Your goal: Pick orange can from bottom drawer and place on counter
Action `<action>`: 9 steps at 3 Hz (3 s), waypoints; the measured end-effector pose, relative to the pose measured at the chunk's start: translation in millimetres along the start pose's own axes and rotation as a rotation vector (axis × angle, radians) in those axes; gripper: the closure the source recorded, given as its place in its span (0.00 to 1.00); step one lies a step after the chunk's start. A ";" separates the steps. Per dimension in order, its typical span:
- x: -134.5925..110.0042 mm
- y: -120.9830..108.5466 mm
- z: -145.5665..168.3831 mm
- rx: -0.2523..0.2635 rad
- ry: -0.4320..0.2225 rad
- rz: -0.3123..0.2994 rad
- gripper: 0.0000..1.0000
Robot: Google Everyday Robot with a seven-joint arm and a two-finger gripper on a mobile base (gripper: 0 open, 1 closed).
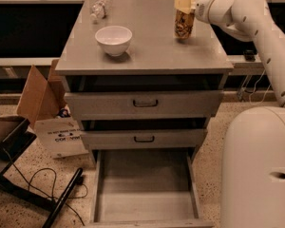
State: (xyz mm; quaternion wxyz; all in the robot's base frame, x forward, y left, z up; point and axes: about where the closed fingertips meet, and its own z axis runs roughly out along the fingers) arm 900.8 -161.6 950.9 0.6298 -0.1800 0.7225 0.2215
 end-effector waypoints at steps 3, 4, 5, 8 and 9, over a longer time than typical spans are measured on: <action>22.0 4.1 2.4 0.005 0.037 -0.004 0.61; 22.0 4.1 2.5 0.005 0.037 -0.004 0.30; 22.0 4.1 2.5 0.005 0.037 -0.004 0.06; -61.4 30.9 -54.9 0.044 -0.014 -0.149 0.00; -114.7 52.5 -78.0 0.190 -0.016 -0.300 0.00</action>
Offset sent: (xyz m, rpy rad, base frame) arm -0.0033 0.0051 -0.0300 -0.0242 0.0283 -0.0011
